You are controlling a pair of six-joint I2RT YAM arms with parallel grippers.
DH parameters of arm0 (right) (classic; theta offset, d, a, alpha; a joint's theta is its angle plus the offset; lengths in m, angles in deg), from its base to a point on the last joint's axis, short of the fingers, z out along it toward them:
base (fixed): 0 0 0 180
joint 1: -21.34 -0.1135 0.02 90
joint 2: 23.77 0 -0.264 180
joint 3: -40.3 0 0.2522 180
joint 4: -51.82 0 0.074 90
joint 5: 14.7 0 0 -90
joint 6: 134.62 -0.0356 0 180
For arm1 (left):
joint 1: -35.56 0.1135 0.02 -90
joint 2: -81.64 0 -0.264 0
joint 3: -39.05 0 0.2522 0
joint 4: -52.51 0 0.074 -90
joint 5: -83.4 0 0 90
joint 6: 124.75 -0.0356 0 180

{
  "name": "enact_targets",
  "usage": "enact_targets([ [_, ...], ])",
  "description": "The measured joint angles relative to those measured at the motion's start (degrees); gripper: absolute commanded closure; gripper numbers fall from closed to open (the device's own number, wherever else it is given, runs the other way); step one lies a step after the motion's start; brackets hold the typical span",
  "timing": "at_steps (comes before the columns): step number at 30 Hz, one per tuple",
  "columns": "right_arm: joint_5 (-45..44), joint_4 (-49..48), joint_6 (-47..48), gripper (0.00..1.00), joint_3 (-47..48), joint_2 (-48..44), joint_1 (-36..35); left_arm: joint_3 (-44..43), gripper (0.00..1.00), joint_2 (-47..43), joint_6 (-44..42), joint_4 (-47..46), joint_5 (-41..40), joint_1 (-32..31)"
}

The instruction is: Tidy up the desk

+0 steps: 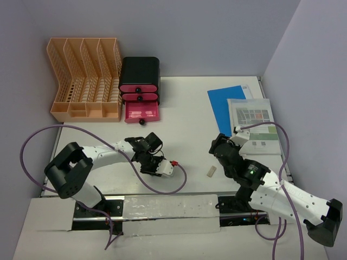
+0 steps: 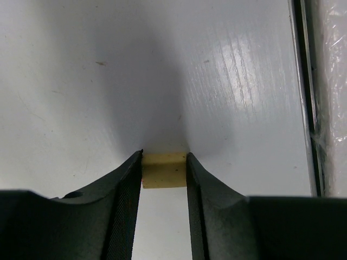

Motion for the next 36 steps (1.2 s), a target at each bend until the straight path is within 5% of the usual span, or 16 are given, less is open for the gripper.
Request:
enact_targets([
  [2,-0.04,0.06,0.00,0.35,0.00,-0.11,0.00,0.00,0.72,-0.09,0.94,-0.18,-0.40,0.00],
  [7,-0.16,0.11,0.00,0.35,0.00,-1.03,0.00,-0.06,1.00,-0.42,7.79,-1.24,-1.53,1.11],
  [23,-0.17,0.52,-0.10,0.35,0.00,-2.62,0.00,-8.89,1.00,0.84,24.52,-2.34,-9.29,11.78],
  [30,-0.26,0.48,-0.27,0.35,-0.44,-2.56,0.00,-19.69,1.00,2.44,35.16,-14.48,-14.18,23.94],
  [36,-0.57,-0.47,-0.71,0.35,-1.26,-1.47,0.00,-23.53,1.00,10.75,39.95,-25.09,-18.58,26.64],
])
